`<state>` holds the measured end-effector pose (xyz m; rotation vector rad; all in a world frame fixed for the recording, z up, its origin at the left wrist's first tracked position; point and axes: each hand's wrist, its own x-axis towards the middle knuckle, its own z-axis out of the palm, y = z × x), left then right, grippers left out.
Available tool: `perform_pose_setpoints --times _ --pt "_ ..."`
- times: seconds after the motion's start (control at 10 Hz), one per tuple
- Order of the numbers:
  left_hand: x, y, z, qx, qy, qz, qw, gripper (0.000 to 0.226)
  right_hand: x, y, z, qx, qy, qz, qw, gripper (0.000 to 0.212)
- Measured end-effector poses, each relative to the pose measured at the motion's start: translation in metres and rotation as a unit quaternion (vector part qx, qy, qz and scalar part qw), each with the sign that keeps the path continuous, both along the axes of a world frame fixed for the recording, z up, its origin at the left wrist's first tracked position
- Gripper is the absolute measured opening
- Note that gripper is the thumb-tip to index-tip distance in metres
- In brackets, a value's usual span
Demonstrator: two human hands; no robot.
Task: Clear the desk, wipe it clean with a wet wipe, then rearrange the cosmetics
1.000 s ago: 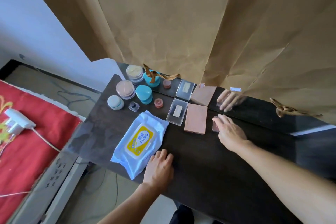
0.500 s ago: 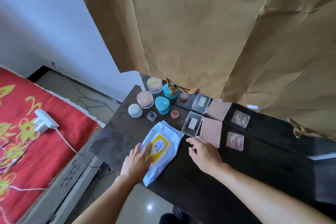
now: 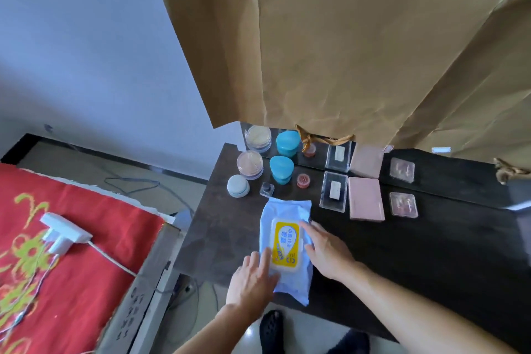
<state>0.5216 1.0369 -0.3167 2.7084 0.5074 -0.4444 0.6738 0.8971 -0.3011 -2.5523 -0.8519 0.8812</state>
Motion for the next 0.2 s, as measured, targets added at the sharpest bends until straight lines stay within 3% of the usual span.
perform_pose_setpoints --times 0.2 --pt "0.014 0.029 -0.015 0.045 -0.158 -0.09 0.982 0.058 0.002 0.006 0.014 -0.016 0.015 -0.027 0.999 0.057"
